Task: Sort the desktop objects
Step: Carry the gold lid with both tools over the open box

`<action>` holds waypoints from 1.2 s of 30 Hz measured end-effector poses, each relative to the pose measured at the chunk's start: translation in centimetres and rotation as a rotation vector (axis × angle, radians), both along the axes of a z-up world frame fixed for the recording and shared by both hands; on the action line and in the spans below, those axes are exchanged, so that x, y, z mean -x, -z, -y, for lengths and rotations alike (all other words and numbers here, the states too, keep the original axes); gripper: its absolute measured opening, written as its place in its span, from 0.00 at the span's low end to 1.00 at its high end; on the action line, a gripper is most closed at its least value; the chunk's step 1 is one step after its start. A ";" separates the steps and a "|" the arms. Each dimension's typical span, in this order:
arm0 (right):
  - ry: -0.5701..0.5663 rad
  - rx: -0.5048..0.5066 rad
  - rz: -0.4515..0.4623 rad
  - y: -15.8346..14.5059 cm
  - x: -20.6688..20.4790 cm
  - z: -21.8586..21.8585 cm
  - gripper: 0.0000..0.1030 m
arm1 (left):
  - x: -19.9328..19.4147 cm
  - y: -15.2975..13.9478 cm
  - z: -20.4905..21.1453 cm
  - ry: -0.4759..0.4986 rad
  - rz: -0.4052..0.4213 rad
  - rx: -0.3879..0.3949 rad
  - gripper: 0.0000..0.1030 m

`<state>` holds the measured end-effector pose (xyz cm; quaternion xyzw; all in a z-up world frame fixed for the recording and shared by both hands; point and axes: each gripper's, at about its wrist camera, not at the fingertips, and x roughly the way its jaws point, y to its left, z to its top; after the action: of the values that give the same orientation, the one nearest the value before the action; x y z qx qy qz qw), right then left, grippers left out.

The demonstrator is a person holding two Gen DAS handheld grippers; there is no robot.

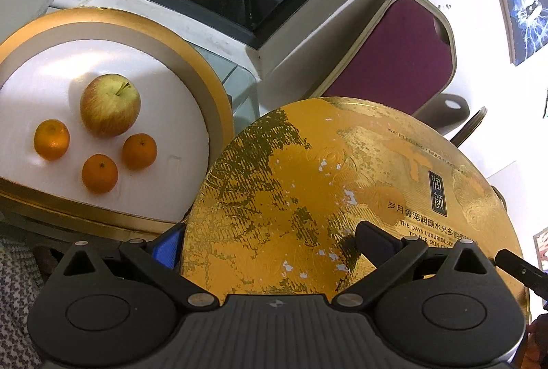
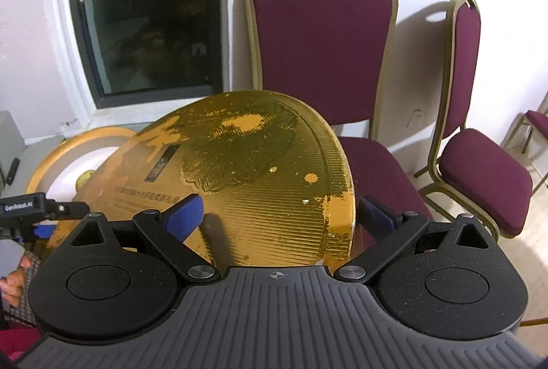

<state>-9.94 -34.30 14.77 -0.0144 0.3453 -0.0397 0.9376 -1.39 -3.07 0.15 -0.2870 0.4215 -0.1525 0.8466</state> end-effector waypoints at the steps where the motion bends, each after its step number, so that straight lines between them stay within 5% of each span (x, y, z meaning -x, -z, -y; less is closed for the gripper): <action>1: -0.001 -0.004 0.000 0.1 0.0 0.1 0.97 | 0.1 0.0 0.0 -0.002 -0.001 -0.003 0.98; 24: -0.127 -0.073 0.011 2.5 -4.2 -1.4 0.97 | -0.2 -0.7 -4.3 -0.116 0.002 -0.075 0.98; 36: -0.238 -0.181 0.017 5.7 -8.9 -5.3 0.97 | -0.7 -2.2 -9.2 -0.220 0.044 -0.206 0.98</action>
<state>-0.99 -29.00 9.08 0.0300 0.3355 0.1028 0.9359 -0.70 6.18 2.34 -0.2398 0.3823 -0.0209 0.8921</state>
